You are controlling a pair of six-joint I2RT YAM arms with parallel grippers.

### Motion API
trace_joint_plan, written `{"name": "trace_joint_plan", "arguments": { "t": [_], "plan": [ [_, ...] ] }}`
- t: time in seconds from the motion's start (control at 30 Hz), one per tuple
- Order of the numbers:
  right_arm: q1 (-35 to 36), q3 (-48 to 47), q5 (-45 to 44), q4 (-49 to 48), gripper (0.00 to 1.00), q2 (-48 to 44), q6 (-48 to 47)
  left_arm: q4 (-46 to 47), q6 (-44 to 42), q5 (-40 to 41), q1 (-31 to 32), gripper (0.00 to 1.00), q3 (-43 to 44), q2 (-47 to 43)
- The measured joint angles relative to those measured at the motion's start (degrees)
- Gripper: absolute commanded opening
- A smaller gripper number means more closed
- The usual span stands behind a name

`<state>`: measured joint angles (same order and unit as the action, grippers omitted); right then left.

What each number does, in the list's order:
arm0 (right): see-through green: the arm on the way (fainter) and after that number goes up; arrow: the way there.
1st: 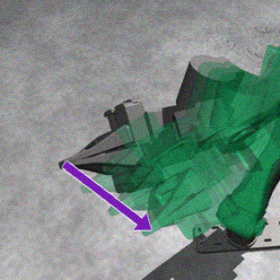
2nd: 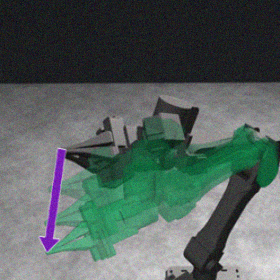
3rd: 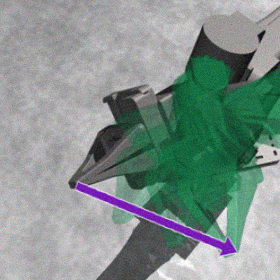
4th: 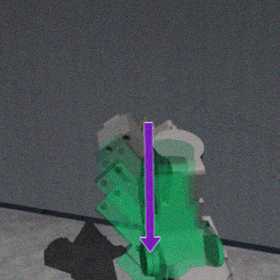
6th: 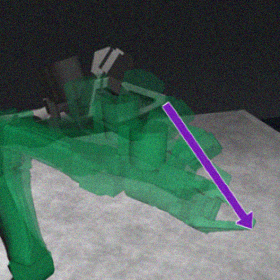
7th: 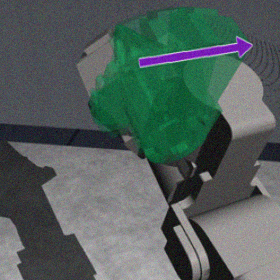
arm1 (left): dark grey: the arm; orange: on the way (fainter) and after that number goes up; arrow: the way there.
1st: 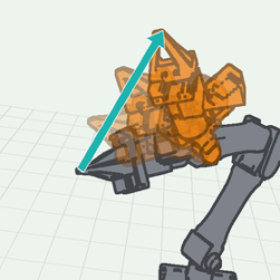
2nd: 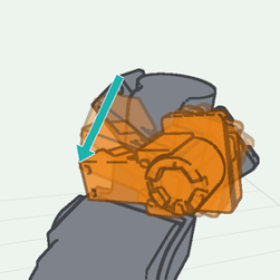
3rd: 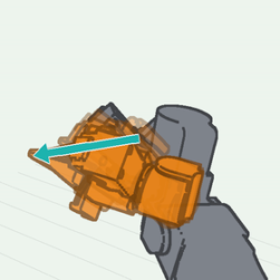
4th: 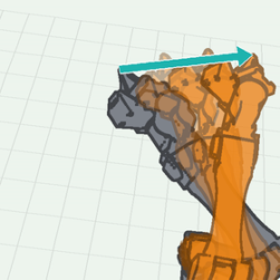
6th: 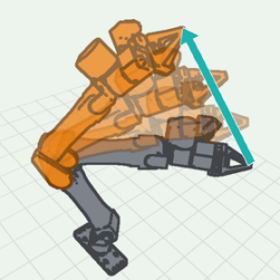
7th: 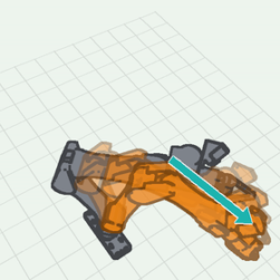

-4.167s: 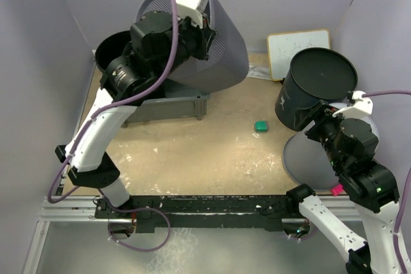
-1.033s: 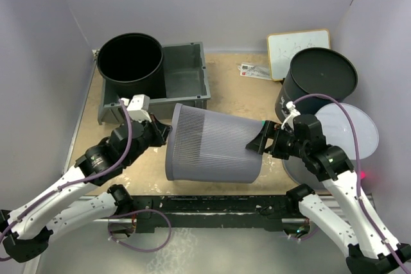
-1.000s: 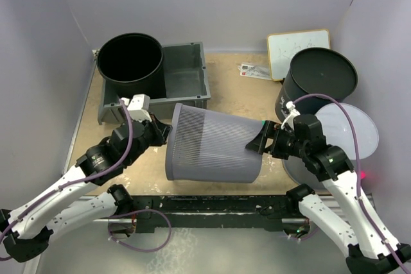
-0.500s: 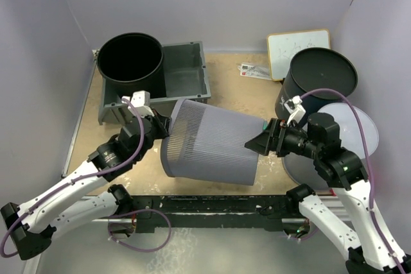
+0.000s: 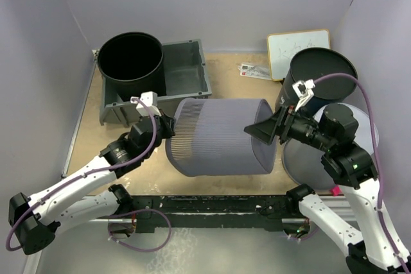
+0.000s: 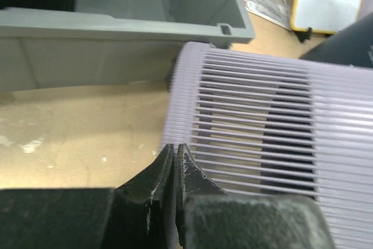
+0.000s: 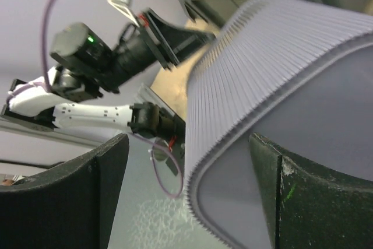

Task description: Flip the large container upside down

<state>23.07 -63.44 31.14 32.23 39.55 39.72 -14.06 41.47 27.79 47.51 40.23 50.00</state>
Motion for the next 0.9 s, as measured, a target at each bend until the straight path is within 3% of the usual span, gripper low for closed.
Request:
{"name": "trace_joint_plan", "arguments": {
  "t": [0.3,0.5,0.6,0.73,0.9],
  "plan": [
    [0.3,-0.7,1.7,-12.6,0.86,7.2,0.6,-1.4,2.8,-12.9,2.2,0.00,-2.3,5.1],
    [0.3,0.9,1.6,-15.3,0.86,9.7,0.9,-3.9,3.0,-14.7,2.2,0.00,-2.3,4.7],
    [0.3,0.7,0.8,-13.6,0.87,9.5,-0.4,-5.3,2.9,-15.2,2.2,0.07,-1.2,4.6],
    [0.4,-4.2,-5.0,-4.3,0.88,9.4,-6.1,-8.2,2.4,-17.7,2.1,0.20,0.9,4.1],
    [0.4,-12.1,-15.4,5.6,0.89,7.4,-14.0,-11.3,1.4,-27.5,2.2,0.28,1.0,2.3]
  ]
}}
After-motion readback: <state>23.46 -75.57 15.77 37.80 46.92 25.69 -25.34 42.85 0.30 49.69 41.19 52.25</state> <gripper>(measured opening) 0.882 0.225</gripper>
